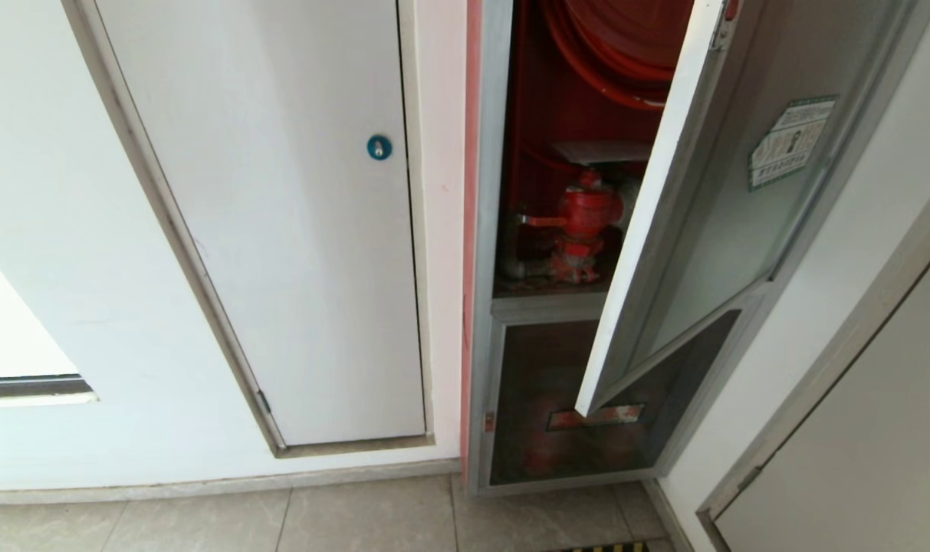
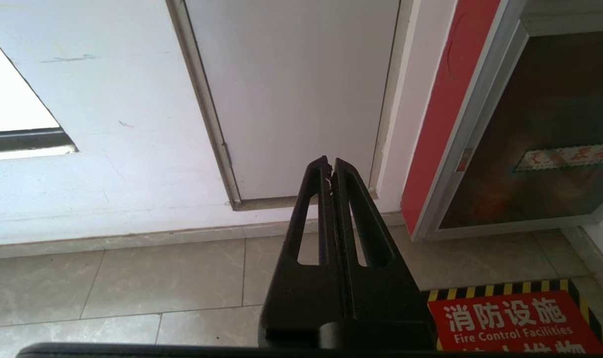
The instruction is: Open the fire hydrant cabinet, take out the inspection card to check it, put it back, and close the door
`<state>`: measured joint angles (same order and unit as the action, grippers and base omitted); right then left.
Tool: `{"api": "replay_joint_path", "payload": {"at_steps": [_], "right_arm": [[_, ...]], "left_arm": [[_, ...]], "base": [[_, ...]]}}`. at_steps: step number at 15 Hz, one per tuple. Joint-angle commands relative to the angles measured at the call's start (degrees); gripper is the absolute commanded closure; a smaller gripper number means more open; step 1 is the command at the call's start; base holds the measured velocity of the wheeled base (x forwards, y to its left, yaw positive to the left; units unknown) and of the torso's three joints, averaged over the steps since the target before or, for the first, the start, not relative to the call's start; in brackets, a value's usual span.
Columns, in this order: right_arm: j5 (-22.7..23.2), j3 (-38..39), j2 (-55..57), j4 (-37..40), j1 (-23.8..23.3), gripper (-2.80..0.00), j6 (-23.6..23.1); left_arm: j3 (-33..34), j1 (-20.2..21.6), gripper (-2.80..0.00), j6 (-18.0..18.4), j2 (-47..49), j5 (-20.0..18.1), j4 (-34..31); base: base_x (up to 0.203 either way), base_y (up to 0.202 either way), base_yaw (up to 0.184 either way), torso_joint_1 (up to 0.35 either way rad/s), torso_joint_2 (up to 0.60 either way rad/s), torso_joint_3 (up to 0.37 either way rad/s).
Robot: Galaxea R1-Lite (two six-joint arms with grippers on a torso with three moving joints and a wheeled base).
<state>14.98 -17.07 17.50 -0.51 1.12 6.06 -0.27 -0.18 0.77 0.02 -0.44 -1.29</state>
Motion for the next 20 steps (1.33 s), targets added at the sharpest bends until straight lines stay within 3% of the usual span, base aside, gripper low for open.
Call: {"api": "replay_joint_path", "payload": {"at_steps": [1,7,11,16,20], "right_arm": [[3.0,-1.6,4.0,-0.1,0.0,0.0,0.1],[13.9,-11.0,17.7,-0.8,0.1,0.0,0.3],[19.1,-16.7,32.9,-8.2,0.7,0.0,0.3],[20.4,-28.2,45.3,-13.0,9.6,0.0,0.2],[16.9,-35.5,51.6,-15.2,11.2,0.0,0.2]], "left_arm": [[0.0,0.0,0.0,0.0,-0.1,0.0,0.0],[0.0,0.0,0.0,0.0,-0.1,0.0,0.0],[0.0,0.0,0.0,0.0,-0.1,0.0,0.0],[0.0,0.0,0.0,0.0,-0.1,0.0,0.0],[0.0,0.0,0.0,0.0,-0.1,0.0,0.0]], "base": [[0.0,0.0,0.0,0.0,0.0,0.0],[0.0,0.0,0.0,0.0,0.0,0.0],[0.0,0.0,0.0,0.0,0.0,0.0],[0.0,0.0,0.0,0.0,0.0,0.0],[0.0,0.0,0.0,0.0,0.0,0.0]]}}
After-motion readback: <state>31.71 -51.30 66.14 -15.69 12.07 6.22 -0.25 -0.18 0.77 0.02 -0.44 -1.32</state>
